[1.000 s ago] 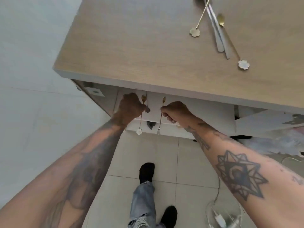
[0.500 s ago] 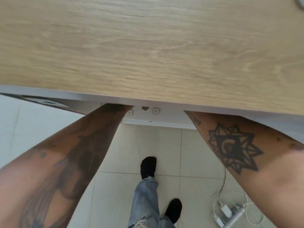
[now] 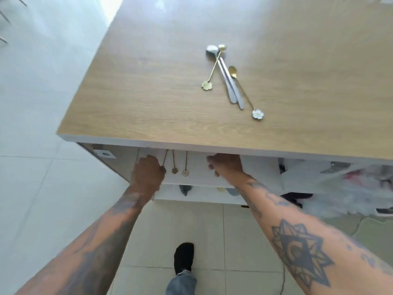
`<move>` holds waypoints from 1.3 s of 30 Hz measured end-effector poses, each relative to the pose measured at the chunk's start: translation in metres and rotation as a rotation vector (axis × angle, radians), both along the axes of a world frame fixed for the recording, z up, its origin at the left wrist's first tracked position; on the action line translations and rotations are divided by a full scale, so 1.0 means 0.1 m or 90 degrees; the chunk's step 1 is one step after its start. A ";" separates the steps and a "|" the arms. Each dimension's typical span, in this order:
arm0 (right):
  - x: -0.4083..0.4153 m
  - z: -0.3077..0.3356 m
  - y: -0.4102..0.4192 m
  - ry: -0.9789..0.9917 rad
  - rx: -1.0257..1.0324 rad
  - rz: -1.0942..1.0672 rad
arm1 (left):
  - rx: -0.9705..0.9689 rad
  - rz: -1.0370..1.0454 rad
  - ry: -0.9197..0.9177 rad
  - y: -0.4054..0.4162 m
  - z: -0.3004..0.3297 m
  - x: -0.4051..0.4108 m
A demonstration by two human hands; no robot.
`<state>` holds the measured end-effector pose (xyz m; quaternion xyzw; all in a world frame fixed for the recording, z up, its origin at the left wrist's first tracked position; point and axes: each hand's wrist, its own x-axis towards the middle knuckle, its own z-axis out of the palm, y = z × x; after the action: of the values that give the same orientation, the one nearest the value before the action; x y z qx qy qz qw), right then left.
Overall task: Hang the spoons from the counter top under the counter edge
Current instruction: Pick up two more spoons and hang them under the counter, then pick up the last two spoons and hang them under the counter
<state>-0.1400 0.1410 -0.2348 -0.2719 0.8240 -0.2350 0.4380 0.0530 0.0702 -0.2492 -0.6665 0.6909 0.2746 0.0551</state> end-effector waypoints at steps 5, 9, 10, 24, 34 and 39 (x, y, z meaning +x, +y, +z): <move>-0.07 0.58 0.78 0.049 0.025 -0.009 | -0.034 0.028 0.017 0.78 0.72 0.24; -0.21 1.06 1.37 0.086 0.031 0.002 | -0.068 0.009 0.020 1.06 1.36 0.34; -0.26 1.19 1.49 0.092 0.038 0.013 | -0.072 0.006 0.023 1.11 1.55 0.35; -0.80 2.39 1.17 0.173 -0.048 0.008 | -0.196 -0.042 0.083 0.51 2.82 -0.15; -0.78 2.11 0.14 0.177 0.006 0.012 | -0.142 -0.135 0.122 -0.42 2.52 -0.92; -0.88 2.06 -0.14 0.189 0.026 0.000 | -0.123 -0.163 0.129 -0.81 2.41 -1.13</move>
<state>-0.2285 0.1274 -0.0293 -0.2945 0.8845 -0.1754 0.3165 -0.0599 -0.0111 -0.0084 -0.5442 0.7953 0.2634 -0.0445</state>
